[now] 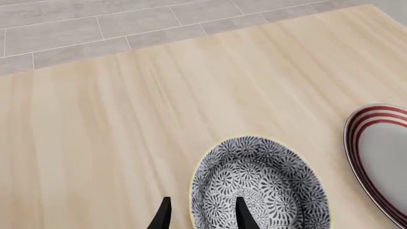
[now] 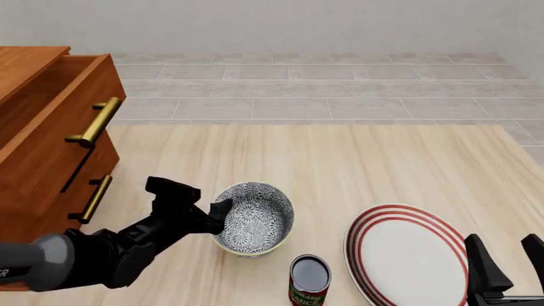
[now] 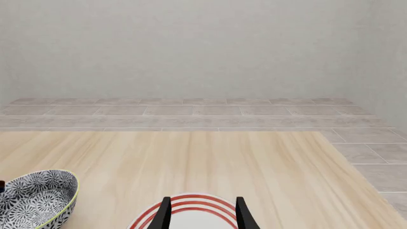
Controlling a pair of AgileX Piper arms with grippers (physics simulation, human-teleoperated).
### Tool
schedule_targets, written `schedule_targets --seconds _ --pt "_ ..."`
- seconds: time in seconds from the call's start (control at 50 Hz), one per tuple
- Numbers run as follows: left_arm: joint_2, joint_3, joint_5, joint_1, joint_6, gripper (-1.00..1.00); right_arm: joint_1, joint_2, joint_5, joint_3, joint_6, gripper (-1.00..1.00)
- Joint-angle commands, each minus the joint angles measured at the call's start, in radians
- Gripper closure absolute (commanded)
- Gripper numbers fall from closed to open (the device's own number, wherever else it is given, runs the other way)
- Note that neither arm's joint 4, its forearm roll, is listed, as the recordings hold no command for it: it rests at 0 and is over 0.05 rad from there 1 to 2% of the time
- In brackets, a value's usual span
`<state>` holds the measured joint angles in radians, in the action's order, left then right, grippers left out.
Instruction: Put the bowl on top of the cabinet.
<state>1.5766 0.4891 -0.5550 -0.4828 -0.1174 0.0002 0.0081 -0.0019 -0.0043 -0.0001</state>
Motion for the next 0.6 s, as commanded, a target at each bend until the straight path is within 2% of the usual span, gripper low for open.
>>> schedule_targets --seconds 0.02,0.6 --pt "0.010 0.001 -0.005 -0.003 0.001 -1.00 0.000 0.000 0.000 0.000 0.000 -1.00" --pt "0.039 0.010 -0.016 0.004 -0.004 -1.00 0.000 0.000 0.000 0.000 0.000 -1.00"
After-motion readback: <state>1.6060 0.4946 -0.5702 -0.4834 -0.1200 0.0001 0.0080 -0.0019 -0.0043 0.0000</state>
